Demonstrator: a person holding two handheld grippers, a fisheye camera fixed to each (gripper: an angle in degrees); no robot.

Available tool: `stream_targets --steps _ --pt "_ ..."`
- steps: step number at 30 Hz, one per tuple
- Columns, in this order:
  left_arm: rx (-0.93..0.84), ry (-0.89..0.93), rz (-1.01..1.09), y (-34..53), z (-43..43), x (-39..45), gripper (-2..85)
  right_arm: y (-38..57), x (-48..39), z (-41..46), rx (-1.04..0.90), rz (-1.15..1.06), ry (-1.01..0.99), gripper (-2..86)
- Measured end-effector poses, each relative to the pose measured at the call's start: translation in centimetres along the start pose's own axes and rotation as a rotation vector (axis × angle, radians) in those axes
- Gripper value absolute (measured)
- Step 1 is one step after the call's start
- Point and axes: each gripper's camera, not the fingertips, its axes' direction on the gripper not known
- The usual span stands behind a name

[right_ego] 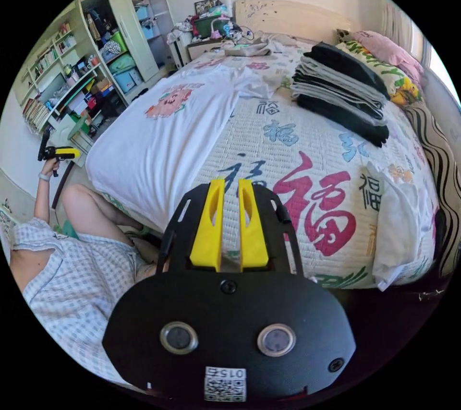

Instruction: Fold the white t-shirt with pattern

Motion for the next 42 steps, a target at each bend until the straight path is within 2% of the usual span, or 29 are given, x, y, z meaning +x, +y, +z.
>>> stream_targets --steps 3,5,7,12,19,24,26,29,35,39,42 --pt "0.202 0.042 0.121 -9.1 -2.2 4.1 6.9 -5.9 1.4 1.3 0.083 -0.012 -0.008 6.3" --pt "0.251 0.082 0.221 -15.3 -1.8 7.5 6.9 -9.5 2.5 2.9 0.091 -0.006 -0.029 6.9" --pt "0.267 0.126 0.308 -23.9 0.3 12.0 6.4 -14.2 4.0 5.9 0.02 -0.009 -0.06 7.6" --pt "0.188 0.235 0.337 -40.1 8.9 19.9 7.0 -21.1 6.8 12.7 -0.245 -0.053 -0.065 9.3" --pt "0.017 0.304 0.306 -55.4 22.7 29.4 11.2 -23.9 9.5 17.5 -0.218 -0.019 -0.037 8.1" --pt "-0.031 0.267 0.335 -59.6 27.7 33.1 11.0 -24.6 10.8 17.3 -0.173 -0.014 -0.063 5.9" --pt "-0.065 0.245 0.347 -60.5 29.1 33.8 8.4 -24.9 11.4 17.2 -0.162 -0.004 -0.072 4.4" --pt "-0.018 0.196 0.298 -61.4 29.4 33.0 1.6 -25.4 12.0 16.9 -0.139 0.002 -0.099 0.9" --pt "0.166 0.335 0.185 -61.2 24.8 24.8 -0.4 -26.4 9.9 14.8 -0.027 -0.088 -0.047 -0.3" --pt "0.311 0.399 0.04 -57.6 21.1 15.1 -0.5 -27.3 5.7 12.9 0.078 -0.249 -0.211 -0.3" --pt "0.288 0.4 -0.014 -53.9 20.9 9.5 -0.4 -28.0 2.6 13.6 0.016 -0.368 -0.25 -0.3"
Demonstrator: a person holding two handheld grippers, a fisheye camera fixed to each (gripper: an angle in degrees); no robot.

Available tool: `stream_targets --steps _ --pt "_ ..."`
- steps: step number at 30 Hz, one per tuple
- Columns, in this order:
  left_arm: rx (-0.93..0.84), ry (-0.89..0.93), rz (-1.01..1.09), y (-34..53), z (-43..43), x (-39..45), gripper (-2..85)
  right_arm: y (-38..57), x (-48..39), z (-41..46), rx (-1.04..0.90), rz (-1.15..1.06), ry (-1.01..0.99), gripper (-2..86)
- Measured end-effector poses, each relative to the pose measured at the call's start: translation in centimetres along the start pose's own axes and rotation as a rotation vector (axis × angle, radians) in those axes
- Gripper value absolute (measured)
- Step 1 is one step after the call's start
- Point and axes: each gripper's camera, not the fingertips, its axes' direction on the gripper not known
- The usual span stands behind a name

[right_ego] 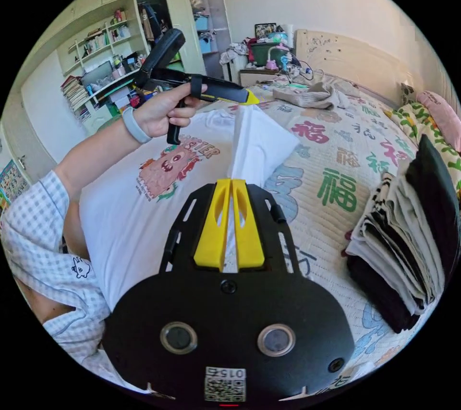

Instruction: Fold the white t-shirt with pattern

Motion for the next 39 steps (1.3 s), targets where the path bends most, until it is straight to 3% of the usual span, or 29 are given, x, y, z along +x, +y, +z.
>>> stream_targets --steps 8,11,15,17,24,30,36,39 --pt "-0.217 0.004 -0.099 5.6 1.4 -7.8 4.3 -1.8 -1.4 4.4 -0.259 -0.152 -0.16 1.4" --pt "-0.263 -0.026 -0.07 5.6 0.7 -8.2 7.6 -1.8 -0.7 2.5 -0.182 -0.165 -0.229 4.6" --pt "-0.197 -0.083 0.01 4.2 -1.6 -7.0 8.5 -1.6 2.7 0.3 0.048 0.031 -0.078 5.3" --pt "-0.2 -0.094 0.059 3.4 -1.3 -6.1 8.9 -1.6 3.8 0.8 0.073 0.117 0.011 5.5" --pt "-0.357 -0.133 0.171 2.8 5.3 -4.5 9.1 -3.3 2.3 6.6 -0.223 -0.006 0.198 5.3" --pt "-0.381 -0.124 0.139 1.5 5.1 -5.4 8.1 -3.4 3.2 5.9 -0.205 0.034 0.148 2.8" --pt "-0.105 -0.109 0.092 -4.9 3.6 -5.4 10.2 -3.7 2.8 5.8 -0.136 0.02 0.217 6.1" --pt "-0.129 -0.136 0.045 -8.3 6.9 -6.5 11.3 -4.0 1.9 6.6 -0.156 -0.031 0.285 6.2"
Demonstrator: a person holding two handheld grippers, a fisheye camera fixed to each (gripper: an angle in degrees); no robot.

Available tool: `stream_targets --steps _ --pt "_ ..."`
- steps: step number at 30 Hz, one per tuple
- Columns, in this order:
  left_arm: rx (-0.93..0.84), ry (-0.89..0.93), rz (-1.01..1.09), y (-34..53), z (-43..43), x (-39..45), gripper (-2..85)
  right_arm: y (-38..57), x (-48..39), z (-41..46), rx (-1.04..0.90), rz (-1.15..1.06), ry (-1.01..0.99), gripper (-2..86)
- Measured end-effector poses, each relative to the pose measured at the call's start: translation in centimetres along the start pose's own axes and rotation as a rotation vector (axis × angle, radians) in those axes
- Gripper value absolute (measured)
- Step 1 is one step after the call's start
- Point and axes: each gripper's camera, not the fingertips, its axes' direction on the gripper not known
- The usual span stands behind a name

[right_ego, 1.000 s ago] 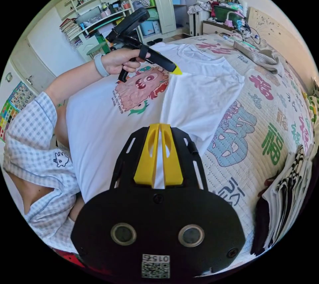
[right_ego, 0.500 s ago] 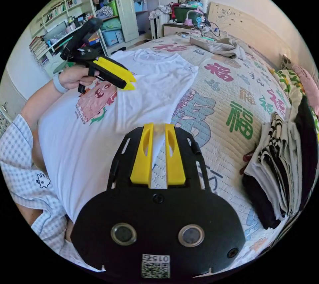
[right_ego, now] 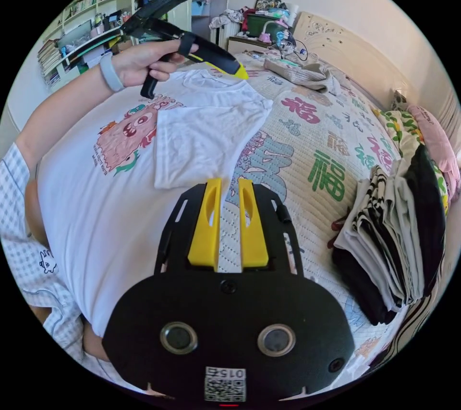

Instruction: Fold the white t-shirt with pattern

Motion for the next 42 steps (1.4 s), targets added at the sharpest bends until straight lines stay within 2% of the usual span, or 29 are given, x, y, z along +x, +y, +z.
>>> stream_targets --steps 3,5,7,12,18,23,25,27,30,35,40,42 --pt "-0.081 -0.1 -0.036 -2.2 3.9 -0.9 10.6 -0.2 -0.7 0.6 -0.013 -0.029 0.043 5.0" --pt "-0.139 -0.101 -0.039 -2.9 5.9 -1.4 8.8 -0.3 -0.8 0.8 -0.017 -0.044 0.048 4.1" --pt "-0.209 -0.032 -0.011 -3.4 7.8 -1.8 1.4 -0.2 -0.3 0.9 -0.018 -0.033 0.025 0.7" --pt "-0.122 -0.038 -0.044 -4.5 7.6 -2.0 -0.4 0.4 1.7 0.6 -0.021 0.051 -0.061 -0.8" --pt "-0.127 -0.099 -0.054 -4.5 9.4 -2.0 1.0 0.7 1.6 0.9 -0.056 0.035 -0.041 -0.7" --pt "-0.064 -0.082 -0.113 -3.8 7.0 -3.9 9.8 1.3 2.9 -0.6 0.015 0.115 -0.048 2.4" --pt "-0.044 -0.003 -0.064 -2.4 4.6 -4.1 11.3 2.0 3.5 -1.9 0.098 0.129 -0.095 3.4" --pt "-0.096 0.053 -0.023 -0.6 3.2 -4.1 12.4 2.2 3.3 -2.6 0.127 0.095 -0.135 3.8" --pt "-0.111 0.032 0.024 4.1 0.1 -4.2 13.6 2.2 2.8 -3.2 0.131 0.069 -0.152 5.4" --pt "-0.124 0.07 -0.023 10.5 -2.0 -5.7 12.8 1.3 -0.3 -3.7 0.112 -0.138 -0.38 6.7" --pt "-0.091 0.081 -0.078 12.3 -1.4 -6.6 9.7 0.2 -2.7 -0.5 -0.085 -0.172 -0.191 7.4" --pt "-0.082 0.065 -0.078 12.7 -1.4 -6.5 7.8 0.2 -2.5 -0.3 -0.077 -0.163 -0.184 5.7"
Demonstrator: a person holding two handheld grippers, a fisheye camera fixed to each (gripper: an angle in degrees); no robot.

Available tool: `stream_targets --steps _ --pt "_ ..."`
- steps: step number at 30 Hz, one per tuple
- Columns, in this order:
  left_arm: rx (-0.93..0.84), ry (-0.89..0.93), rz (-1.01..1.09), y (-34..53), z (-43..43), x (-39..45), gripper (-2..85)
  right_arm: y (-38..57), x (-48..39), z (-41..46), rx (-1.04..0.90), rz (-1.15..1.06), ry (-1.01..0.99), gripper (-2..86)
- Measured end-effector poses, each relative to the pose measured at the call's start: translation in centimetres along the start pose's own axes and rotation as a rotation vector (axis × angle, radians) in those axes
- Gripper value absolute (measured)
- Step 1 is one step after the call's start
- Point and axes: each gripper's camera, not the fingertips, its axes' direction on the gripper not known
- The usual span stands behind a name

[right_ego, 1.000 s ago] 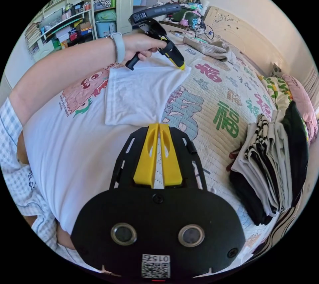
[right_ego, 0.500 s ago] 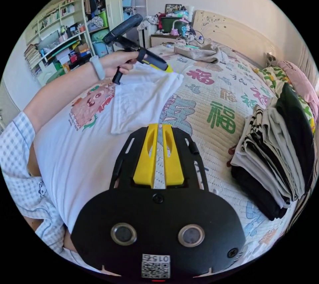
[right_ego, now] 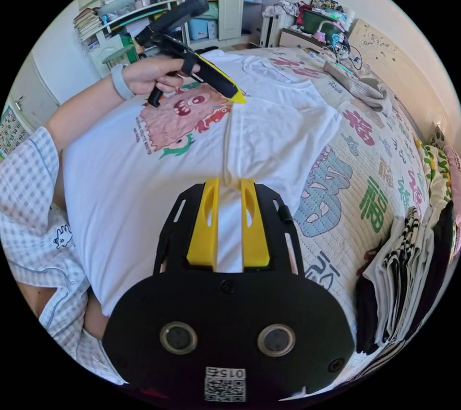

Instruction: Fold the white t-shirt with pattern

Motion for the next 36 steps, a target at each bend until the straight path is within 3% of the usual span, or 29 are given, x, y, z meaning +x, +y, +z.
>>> stream_targets --steps 3,8,17,26,33,36 --pt "0.024 -0.02 -0.011 0.9 -0.3 0.1 1.4 0.4 0.6 -0.7 0.037 0.023 -0.013 1.9" --pt "0.094 0.011 0.021 3.3 -1.7 1.4 -0.3 1.0 1.6 -1.5 0.086 0.038 -0.076 0.3" --pt "0.044 -0.175 0.071 6.7 0.4 3.3 3.6 0.2 0.5 -0.6 -0.006 -0.044 -0.055 4.4" --pt "0.131 -0.165 0.208 8.5 0.8 9.2 7.1 1.4 4.2 -2.9 0.257 0.188 -0.068 5.2" --pt "0.076 -0.238 0.255 10.4 4.8 12.5 7.4 -1.6 3.8 2.0 0.045 0.199 0.054 4.9" --pt "0.072 -0.345 0.315 11.6 5.9 15.2 7.2 -2.5 3.0 2.8 0.039 0.171 0.095 4.5"
